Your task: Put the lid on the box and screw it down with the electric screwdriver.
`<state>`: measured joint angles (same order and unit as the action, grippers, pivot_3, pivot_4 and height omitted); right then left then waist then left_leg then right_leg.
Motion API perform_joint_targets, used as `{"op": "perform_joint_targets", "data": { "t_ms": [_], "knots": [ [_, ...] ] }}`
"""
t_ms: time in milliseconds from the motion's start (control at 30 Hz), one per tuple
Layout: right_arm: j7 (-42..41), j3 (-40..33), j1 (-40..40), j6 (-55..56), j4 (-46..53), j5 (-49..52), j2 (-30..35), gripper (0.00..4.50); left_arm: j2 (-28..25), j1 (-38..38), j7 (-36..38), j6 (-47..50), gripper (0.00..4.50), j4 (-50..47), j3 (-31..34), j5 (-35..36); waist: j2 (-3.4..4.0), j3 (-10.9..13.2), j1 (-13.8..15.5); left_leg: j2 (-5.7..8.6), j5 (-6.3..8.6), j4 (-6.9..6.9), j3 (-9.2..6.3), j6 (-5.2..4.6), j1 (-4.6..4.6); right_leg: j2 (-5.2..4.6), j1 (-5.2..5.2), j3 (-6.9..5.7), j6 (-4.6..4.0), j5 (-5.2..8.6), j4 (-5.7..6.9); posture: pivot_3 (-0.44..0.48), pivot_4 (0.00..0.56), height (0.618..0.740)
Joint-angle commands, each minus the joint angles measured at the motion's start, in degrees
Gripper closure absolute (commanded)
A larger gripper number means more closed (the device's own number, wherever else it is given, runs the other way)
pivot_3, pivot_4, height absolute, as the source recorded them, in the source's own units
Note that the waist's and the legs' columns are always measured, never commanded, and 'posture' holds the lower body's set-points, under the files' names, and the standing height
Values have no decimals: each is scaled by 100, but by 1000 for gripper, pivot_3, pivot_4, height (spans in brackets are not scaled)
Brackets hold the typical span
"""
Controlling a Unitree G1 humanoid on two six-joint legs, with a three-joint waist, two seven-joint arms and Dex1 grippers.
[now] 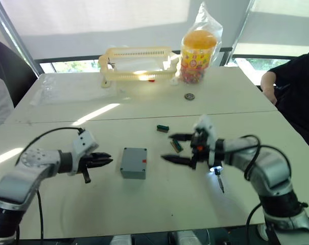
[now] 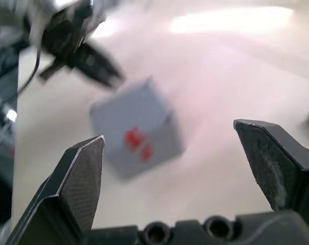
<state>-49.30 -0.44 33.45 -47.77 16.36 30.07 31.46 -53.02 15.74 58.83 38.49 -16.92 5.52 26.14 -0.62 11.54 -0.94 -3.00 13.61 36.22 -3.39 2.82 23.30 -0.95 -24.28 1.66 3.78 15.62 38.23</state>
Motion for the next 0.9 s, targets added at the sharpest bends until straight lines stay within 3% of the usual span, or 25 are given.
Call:
{"op": "perform_joint_targets", "data": {
  "t_ms": [33,133,167,233,333,900],
  "knots": [
    [418,-25,463,483,-1001,-381,-224,71,-153,386,124,260,3833,-288,201,386,0,-1,-4,0,0,0,0,0,0,0,0,0,0,0,-1,0,150,740],
    [599,330,835,1321,-2187,-1083,-340,71,-167,625,106,378,3833,-405,140,491,0,-1,-13,1,0,-1,3,0,2,-2,0,1,0,0,-2,0,150,740],
    [609,426,935,1588,-2538,-1265,-386,298,-158,689,89,417,3833,-448,121,526,0,0,-17,1,0,-1,3,0,3,-2,0,1,0,0,-2,0,150,740],
    [535,547,1085,1984,-3094,-1462,-490,945,-117,788,33,504,3833,-533,91,611,1,0,-18,1,0,-2,3,0,4,-2,-3,1,0,0,-2,0,150,740],
    [343,676,1267,2531,-3853,-1654,-691,2435,-36,851,-89,645,3833,-676,55,724,1,0,-37,1,-1,-1,3,0,4,-1,-3,2,0,0,-1,0,150,740],
    [313,682,1798,3638,-5455,-2272,-1231,2435,135,520,-399,615,3833,-707,-80,700,2,1,-27,0,-3,-2,3,5,2,-1,-3,3,0,-1,4,0,150,740]
  ]
}}
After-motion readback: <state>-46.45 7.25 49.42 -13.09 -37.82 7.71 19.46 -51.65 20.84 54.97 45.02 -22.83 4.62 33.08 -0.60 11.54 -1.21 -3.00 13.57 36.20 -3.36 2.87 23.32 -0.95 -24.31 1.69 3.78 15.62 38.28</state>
